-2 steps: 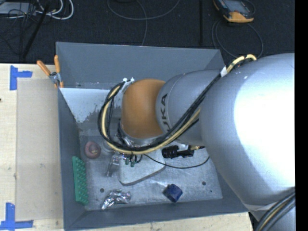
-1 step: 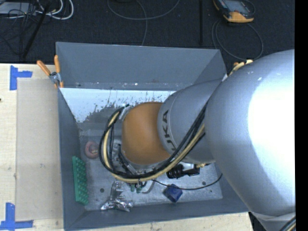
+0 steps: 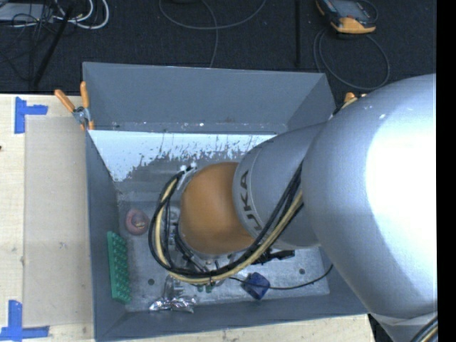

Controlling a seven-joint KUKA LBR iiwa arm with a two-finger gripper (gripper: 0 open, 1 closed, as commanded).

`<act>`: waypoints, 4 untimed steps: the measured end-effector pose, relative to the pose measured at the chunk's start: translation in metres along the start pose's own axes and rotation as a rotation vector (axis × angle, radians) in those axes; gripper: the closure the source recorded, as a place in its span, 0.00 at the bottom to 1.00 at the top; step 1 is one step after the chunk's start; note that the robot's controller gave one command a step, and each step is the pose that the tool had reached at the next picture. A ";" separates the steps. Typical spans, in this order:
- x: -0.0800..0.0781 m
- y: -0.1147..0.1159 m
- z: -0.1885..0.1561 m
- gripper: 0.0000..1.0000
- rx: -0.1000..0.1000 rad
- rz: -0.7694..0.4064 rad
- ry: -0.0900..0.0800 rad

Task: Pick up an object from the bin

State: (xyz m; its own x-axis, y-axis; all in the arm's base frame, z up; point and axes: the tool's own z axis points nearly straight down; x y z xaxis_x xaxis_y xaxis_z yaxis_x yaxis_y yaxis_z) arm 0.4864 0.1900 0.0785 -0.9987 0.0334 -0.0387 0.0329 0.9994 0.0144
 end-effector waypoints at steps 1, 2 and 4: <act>-0.027 0.024 -0.114 0.00 0.012 0.056 0.030; 0.002 -0.018 -0.032 0.00 0.020 0.027 0.049; 0.002 -0.028 0.006 1.00 0.008 -0.217 0.036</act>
Offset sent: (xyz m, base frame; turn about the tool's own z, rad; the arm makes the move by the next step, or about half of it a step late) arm 0.0204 0.0209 0.1116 0.0563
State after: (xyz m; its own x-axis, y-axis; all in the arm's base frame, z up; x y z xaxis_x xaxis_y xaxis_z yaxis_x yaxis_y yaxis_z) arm 0.4835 0.1623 0.0720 -0.9832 -0.1826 -0.0040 -0.1826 0.9832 0.0017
